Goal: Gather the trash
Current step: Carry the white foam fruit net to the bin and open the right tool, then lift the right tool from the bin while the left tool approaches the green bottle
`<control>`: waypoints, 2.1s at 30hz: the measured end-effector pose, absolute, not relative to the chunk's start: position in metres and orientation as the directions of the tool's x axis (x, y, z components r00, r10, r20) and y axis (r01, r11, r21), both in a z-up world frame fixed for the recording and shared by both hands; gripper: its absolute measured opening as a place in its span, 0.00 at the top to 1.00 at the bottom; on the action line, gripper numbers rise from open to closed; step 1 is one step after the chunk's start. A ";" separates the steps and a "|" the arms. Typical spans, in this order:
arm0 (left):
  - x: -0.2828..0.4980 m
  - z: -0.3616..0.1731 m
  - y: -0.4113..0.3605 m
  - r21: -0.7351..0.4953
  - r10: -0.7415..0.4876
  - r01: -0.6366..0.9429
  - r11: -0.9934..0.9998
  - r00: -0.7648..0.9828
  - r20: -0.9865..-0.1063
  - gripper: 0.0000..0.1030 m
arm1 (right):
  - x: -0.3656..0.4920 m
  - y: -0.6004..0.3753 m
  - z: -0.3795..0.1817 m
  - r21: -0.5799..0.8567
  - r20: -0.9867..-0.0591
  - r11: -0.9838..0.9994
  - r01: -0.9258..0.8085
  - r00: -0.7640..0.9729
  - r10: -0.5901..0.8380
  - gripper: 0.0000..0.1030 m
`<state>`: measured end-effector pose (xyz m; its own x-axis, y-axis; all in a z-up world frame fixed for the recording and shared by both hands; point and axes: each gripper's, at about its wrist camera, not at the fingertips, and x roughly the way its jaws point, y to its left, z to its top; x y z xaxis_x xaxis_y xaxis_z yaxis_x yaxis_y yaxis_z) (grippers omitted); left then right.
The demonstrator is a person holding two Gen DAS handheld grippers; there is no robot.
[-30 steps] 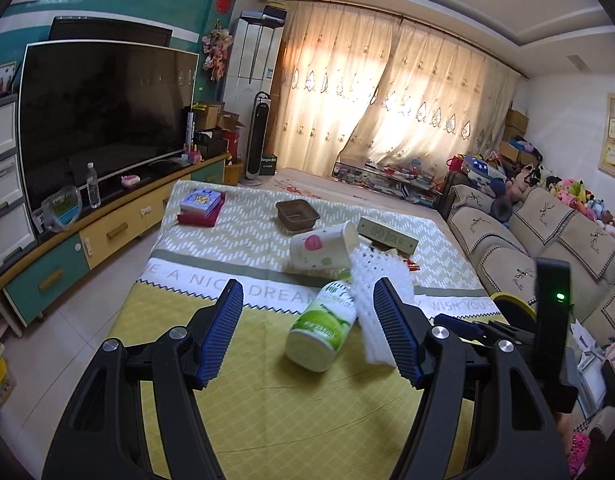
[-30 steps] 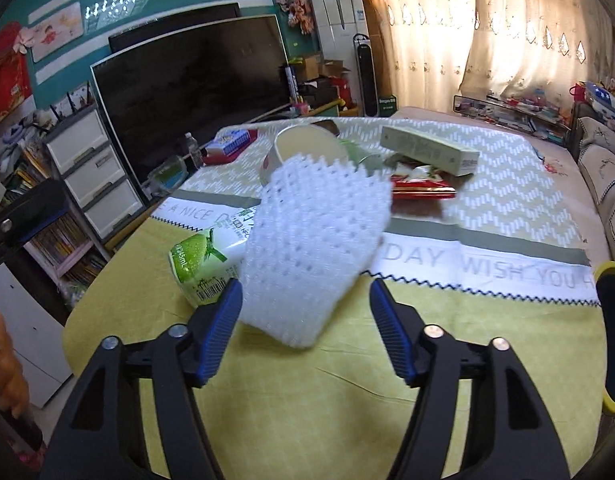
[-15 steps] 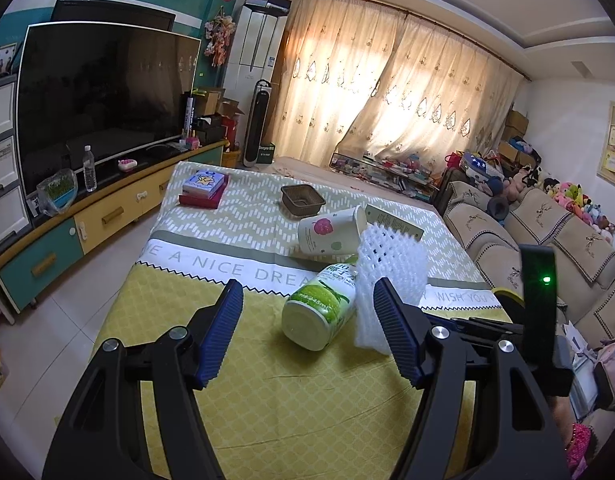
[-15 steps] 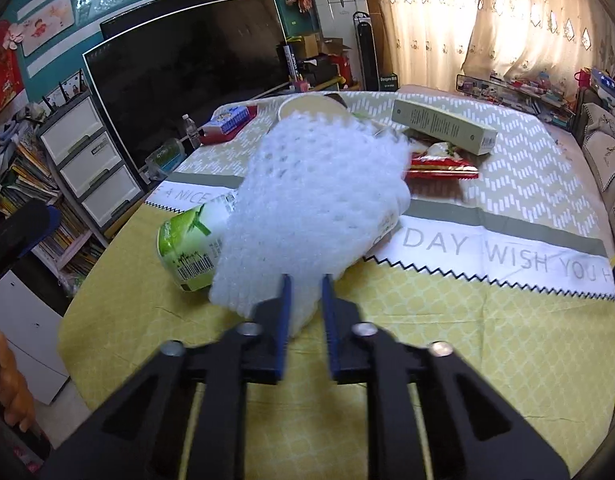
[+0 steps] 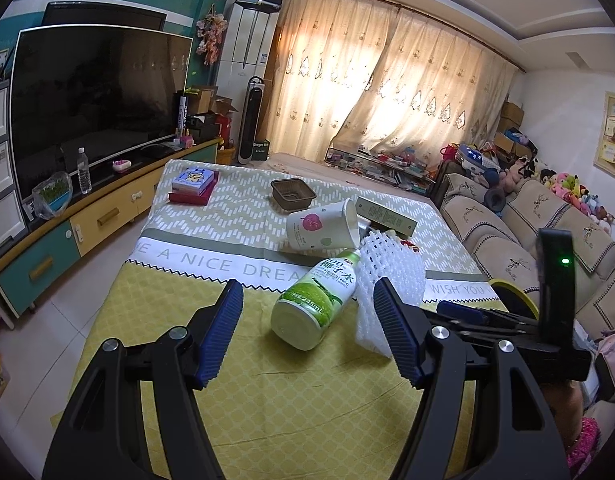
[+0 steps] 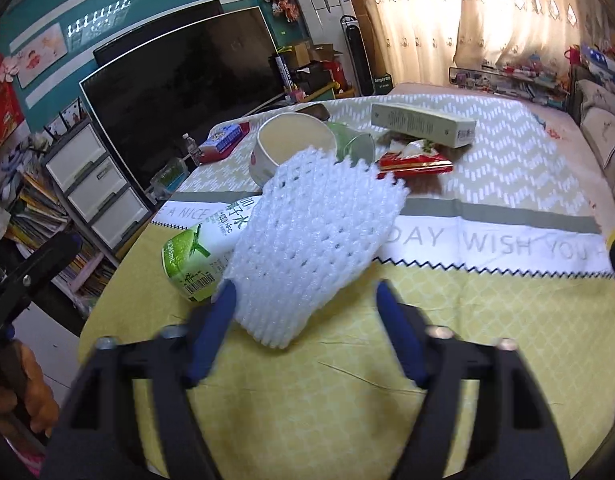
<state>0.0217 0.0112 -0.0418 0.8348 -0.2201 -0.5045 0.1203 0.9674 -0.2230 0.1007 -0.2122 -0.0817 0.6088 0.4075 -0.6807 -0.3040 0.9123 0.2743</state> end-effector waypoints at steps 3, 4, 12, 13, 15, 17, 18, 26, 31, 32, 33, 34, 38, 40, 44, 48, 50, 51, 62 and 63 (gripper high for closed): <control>0.022 -0.041 0.011 -0.220 -0.220 0.121 0.968 0.835 -0.505 0.35 | 0.110 -0.207 -0.091 0.314 -0.710 0.905 -0.288 0.562 0.425 0.32; 0.022 -0.041 0.011 -0.223 -0.221 0.122 0.967 0.834 -0.505 0.35 | 0.112 -0.205 -0.094 0.324 -0.719 0.904 -0.280 0.548 0.427 0.32; 0.023 -0.043 0.014 -0.228 -0.224 0.122 0.966 0.834 -0.504 0.35 | 0.122 -0.203 -0.103 0.372 -0.722 0.889 -0.267 0.519 0.458 0.79; 0.023 -0.043 0.015 -0.228 -0.225 0.123 0.966 0.833 -0.505 0.35 | 0.121 -0.204 -0.102 0.368 -0.717 0.890 -0.270 0.526 0.456 0.84; 0.024 -0.044 0.015 -0.227 -0.225 0.123 0.966 0.833 -0.506 0.35 | 0.115 -0.206 -0.095 0.344 -0.702 0.896 -0.281 0.556 0.444 0.85; 0.024 -0.044 0.013 -0.225 -0.226 0.125 0.966 0.833 -0.505 0.35 | 0.109 -0.211 -0.087 0.322 -0.691 0.903 -0.285 0.582 0.430 0.86; 0.024 -0.043 0.013 -0.225 -0.226 0.126 0.966 0.833 -0.504 0.35 | 0.106 -0.214 -0.083 0.311 -0.685 0.907 -0.285 0.595 0.421 0.86; 0.025 -0.042 0.003 -0.206 -0.242 0.156 0.966 0.828 -0.505 0.35 | 0.092 -0.261 -0.063 0.258 -0.644 0.946 -0.198 0.694 0.321 0.86; 0.028 -0.044 -0.005 -0.198 -0.252 0.172 0.965 0.818 -0.517 0.35 | 0.083 -0.328 -0.059 0.202 -0.635 0.979 -0.035 0.756 0.158 0.86; 0.028 -0.044 -0.007 -0.196 -0.254 0.175 0.965 0.816 -0.520 0.35 | 0.081 -0.342 -0.059 0.197 -0.633 0.980 0.000 0.764 0.128 0.85; 0.029 -0.045 -0.009 -0.194 -0.255 0.178 0.965 0.814 -0.522 0.35 | 0.079 -0.356 -0.059 0.189 -0.631 0.981 0.038 0.770 0.091 0.85; 0.029 -0.045 -0.011 -0.192 -0.257 0.182 0.964 0.812 -0.523 0.35 | 0.076 -0.375 -0.059 0.169 -0.632 0.981 0.092 0.774 0.037 0.85; 0.033 -0.048 -0.020 -0.185 -0.265 0.195 0.963 0.804 -0.532 0.34 | 0.066 -0.433 -0.067 0.123 -0.639 0.959 0.256 0.760 -0.121 0.85; 0.036 -0.050 -0.024 -0.186 -0.271 0.201 0.962 0.798 -0.538 0.34 | 0.063 -0.456 -0.074 0.106 -0.649 0.942 0.317 0.740 -0.176 0.85; 0.040 -0.053 -0.035 -0.185 -0.283 0.216 0.959 0.786 -0.550 0.34 | 0.069 -0.486 -0.095 0.062 -0.685 0.917 0.393 0.685 -0.248 0.84; 0.042 -0.054 -0.042 -0.173 -0.287 0.229 0.958 0.780 -0.557 0.34 | 0.082 -0.501 -0.117 0.039 -0.719 0.911 0.410 0.645 -0.260 0.83; 0.043 -0.054 -0.043 -0.168 -0.284 0.229 0.959 0.779 -0.558 0.34 | 0.089 -0.506 -0.125 0.026 -0.732 0.911 0.411 0.629 -0.262 0.78; 0.044 -0.054 -0.044 -0.168 -0.283 0.228 0.959 0.778 -0.560 0.34 | 0.091 -0.505 -0.128 0.020 -0.737 0.911 0.413 0.622 -0.266 0.75; 0.051 -0.063 -0.044 -0.184 -0.294 0.230 0.956 0.761 -0.578 0.34 | 0.083 -0.504 -0.124 0.007 -0.725 0.891 0.455 0.616 -0.309 0.52; 0.052 -0.064 -0.043 -0.186 -0.296 0.230 0.955 0.759 -0.580 0.34 | 0.082 -0.503 -0.123 0.013 -0.722 0.893 0.450 0.622 -0.303 0.52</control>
<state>0.0518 -0.0434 -0.0638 0.7592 -0.2959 -0.5797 0.2301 0.9552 -0.1863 0.0823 -0.5026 -0.1229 0.6218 -0.3027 -0.7223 0.4500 0.8930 0.0131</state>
